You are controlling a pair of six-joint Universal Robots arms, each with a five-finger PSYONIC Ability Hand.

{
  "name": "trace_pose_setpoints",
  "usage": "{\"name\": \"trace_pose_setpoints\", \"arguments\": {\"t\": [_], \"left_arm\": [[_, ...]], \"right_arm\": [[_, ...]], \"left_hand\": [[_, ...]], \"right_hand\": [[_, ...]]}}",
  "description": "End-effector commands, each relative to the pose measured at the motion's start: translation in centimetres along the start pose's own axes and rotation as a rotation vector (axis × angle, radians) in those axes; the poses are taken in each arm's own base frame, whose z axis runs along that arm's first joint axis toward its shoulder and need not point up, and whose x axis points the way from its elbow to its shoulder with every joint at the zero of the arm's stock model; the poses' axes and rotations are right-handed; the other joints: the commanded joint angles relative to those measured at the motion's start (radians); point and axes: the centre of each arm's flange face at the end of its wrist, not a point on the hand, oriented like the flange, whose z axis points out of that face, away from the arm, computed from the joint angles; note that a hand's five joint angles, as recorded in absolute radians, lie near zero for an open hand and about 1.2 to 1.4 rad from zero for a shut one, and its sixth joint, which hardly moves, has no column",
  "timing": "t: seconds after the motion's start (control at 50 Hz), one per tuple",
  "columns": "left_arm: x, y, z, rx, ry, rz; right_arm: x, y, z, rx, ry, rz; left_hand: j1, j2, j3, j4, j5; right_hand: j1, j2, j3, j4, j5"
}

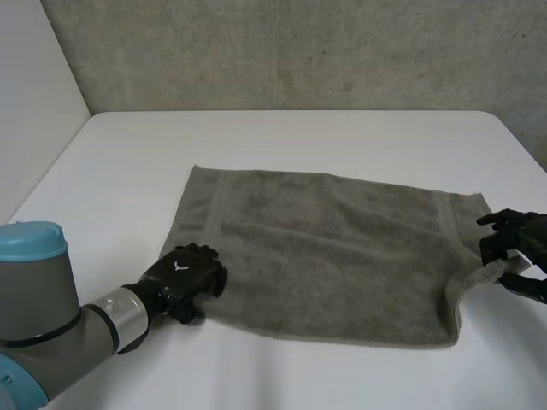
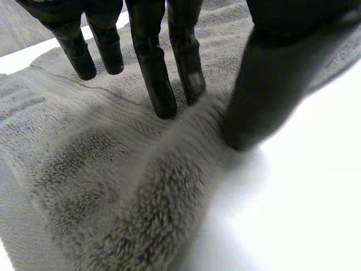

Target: Fold the towel.

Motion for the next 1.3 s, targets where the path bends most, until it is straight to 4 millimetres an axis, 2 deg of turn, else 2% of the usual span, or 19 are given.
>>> {"name": "trace_pose_setpoints", "arguments": {"t": [0.02, 0.22, 0.38, 0.48, 0.54, 0.62, 0.74, 0.82, 0.86, 0.96, 1.04, 1.14, 1.18, 1.2, 1.22, 1.24, 1.28, 1.3], "left_arm": [[0.1, 0.0, 0.1, 0.001, 0.004, 0.001], [0.2, 0.2, 0.4, -0.005, 0.01, 0.001], [-0.4, -0.9, 0.1, 0.021, -0.009, 0.008], [-1.0, -2.9, -1.5, 0.066, -0.041, 0.011], [-1.1, -3.2, -2.0, 0.064, -0.046, -0.001], [-1.6, -4.2, -3.7, 0.055, -0.069, -0.031], [-3.0, -5.4, -5.6, 0.072, -0.106, -0.056], [-2.6, -5.8, -6.5, 0.066, -0.073, -0.085], [-1.9, -6.1, -7.5, 0.041, -0.031, -0.115], [-1.0, -6.5, -8.3, 0.024, 0.021, -0.141], [-0.9, -6.8, -8.3, 0.033, 0.036, -0.135], [-1.9, -7.4, -7.2, 0.046, 0.037, -0.123], [-3.5, -7.2, -4.4, 0.033, 0.047, -0.124], [-3.5, -7.2, -4.4, 0.032, 0.047, -0.124], [-3.9, -7.5, -2.9, 0.032, 0.068, -0.112], [-3.9, -7.5, -2.9, 0.032, 0.068, -0.112], [-4.8, -8.0, -0.2, 0.042, 0.089, -0.089], [-4.8, -8.0, -0.2, 0.042, 0.089, -0.088]], "right_arm": [[0.0, 0.0, 0.0, 0.0, -0.001, -0.001], [0.1, 0.0, 0.0, 0.0, 0.002, -0.001], [0.2, -0.3, -0.1, 0.01, 0.004, -0.002], [0.2, -1.4, -0.5, 0.047, -0.001, 0.003], [-0.2, -2.4, -0.8, 0.071, -0.009, 0.001], [-0.2, -2.9, -1.0, 0.082, -0.006, -0.006], [1.1, -3.5, -1.6, 0.081, 0.038, -0.045], [2.5, -4.0, -2.4, 0.077, 0.083, -0.054], [2.9, -4.2, -2.7, 0.076, 0.095, -0.055], [3.3, -4.4, -3.1, 0.075, 0.108, -0.043], [3.2, -4.6, -3.0, 0.083, 0.094, -0.052], [3.8, -4.8, -2.4, 0.098, 0.059, -0.058], [4.0, -4.9, -1.8, 0.111, 0.022, -0.056], [4.0, -5.1, -0.8, 0.127, -0.033, -0.047], [4.0, -5.1, -0.7, 0.127, -0.033, -0.047], [4.0, -5.1, -0.7, 0.127, -0.033, -0.047], [5.0, -5.2, 2.2, 0.135, -0.154, 0.041], [5.1, -5.2, 2.2, 0.135, -0.154, 0.041]], "left_hand": [[0.428, 0.416, -0.043, -0.05, 0.438], [0.429, 0.417, -0.043, -0.05, 0.439], [0.429, 0.417, -0.043, -0.05, 0.439], [0.429, 0.417, -0.043, -0.05, 0.439], [0.429, 0.417, -0.043, -0.05, 0.439], [0.429, 0.417, -0.043, -0.05, 0.439], [0.429, 0.417, -0.043, -0.05, 0.439], [0.429, 0.417, -0.043, -0.05, 0.439], [0.429, 0.417, -0.043, -0.05, 0.439], [0.429, 0.417, -0.043, -0.05, 0.439], [0.429, 0.417, -0.043, -0.05, 0.439], [0.429, 0.417, -0.043, -0.05, 0.439], [0.429, 0.417, -0.043, -0.05, 0.439], [0.429, 0.417, -0.043, -0.05, 0.439], [0.429, 0.417, -0.043, -0.05, 0.439], [0.429, 0.417, -0.043, -0.05, 0.439], [0.429, 0.417, -0.043, -0.05, 0.439], [0.429, 0.417, -0.043, -0.05, 0.439]], "right_hand": [[0.105, 0.106, -0.007, -0.06, 0.067], [0.105, 0.106, -0.007, -0.06, 0.067], [0.105, 0.106, -0.007, -0.06, 0.067], [0.105, 0.106, -0.007, -0.06, 0.067], [0.105, 0.106, -0.007, -0.06, 0.067], [0.105, 0.106, -0.007, -0.06, 0.067], [0.105, 0.106, -0.007, -0.06, 0.067], [0.105, 0.106, -0.007, -0.06, 0.067], [0.105, 0.106, -0.007, -0.06, 0.067], [0.105, 0.106, -0.007, -0.06, 0.067], [0.105, 0.106, -0.007, -0.06, 0.067], [0.105, 0.106, -0.007, -0.06, 0.067], [0.105, 0.106, -0.007, -0.06, 0.067], [0.105, 0.106, -0.007, -0.06, 0.067], [0.105, 0.106, -0.007, -0.06, 0.067], [0.105, 0.106, -0.007, -0.06, 0.067], [0.105, 0.106, -0.007, -0.06, 0.067], [0.105, 0.106, -0.007, -0.06, 0.067]]}}
